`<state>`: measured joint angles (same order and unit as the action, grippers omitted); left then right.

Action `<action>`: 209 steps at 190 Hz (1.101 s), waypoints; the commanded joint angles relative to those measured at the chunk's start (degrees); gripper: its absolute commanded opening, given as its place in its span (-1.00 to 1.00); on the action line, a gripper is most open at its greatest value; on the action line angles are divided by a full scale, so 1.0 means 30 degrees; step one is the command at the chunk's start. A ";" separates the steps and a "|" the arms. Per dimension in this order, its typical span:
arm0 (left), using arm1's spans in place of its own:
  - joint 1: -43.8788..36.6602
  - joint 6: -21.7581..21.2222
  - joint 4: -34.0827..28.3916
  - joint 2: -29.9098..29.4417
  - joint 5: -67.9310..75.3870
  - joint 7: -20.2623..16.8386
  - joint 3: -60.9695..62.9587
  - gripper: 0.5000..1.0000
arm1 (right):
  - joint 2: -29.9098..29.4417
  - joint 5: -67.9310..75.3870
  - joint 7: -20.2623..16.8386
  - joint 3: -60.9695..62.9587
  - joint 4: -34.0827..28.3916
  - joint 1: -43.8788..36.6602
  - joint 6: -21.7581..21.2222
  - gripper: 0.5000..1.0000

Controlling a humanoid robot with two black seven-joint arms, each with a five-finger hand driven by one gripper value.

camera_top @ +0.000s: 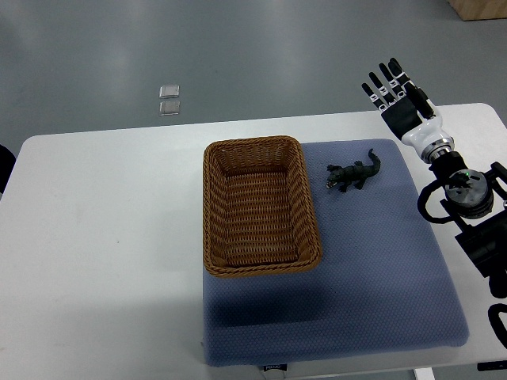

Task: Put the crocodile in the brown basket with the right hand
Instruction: 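Move the right hand over the dark green toy crocodile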

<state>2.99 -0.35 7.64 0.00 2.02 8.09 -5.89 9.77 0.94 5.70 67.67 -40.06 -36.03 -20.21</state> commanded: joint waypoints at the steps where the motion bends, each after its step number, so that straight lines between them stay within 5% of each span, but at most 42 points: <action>1: 0.0000 -0.0001 0.0001 0.0000 0.0002 0.0000 0.0001 1.00 | -0.0005 0.0007 0.0006 0.0001 -0.0005 -0.0001 0.0000 0.78; 112: 0.0000 -0.0001 0.0031 0.0000 -0.0028 0.0000 0.0001 1.00 | 0.0756 -0.1692 -0.0170 -0.1757 0.0053 -0.0997 0.0205 0.78; 209: 0.0000 -0.0001 0.0031 0.0000 0.0002 -0.0029 0.0030 1.00 | 0.3803 -1.6721 -0.1782 -1.1513 -0.0005 -0.7267 -0.0850 0.77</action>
<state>2.99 -0.35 7.74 0.00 2.04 8.03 -5.80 20.73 -39.96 0.79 40.07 -39.74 -53.04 -21.80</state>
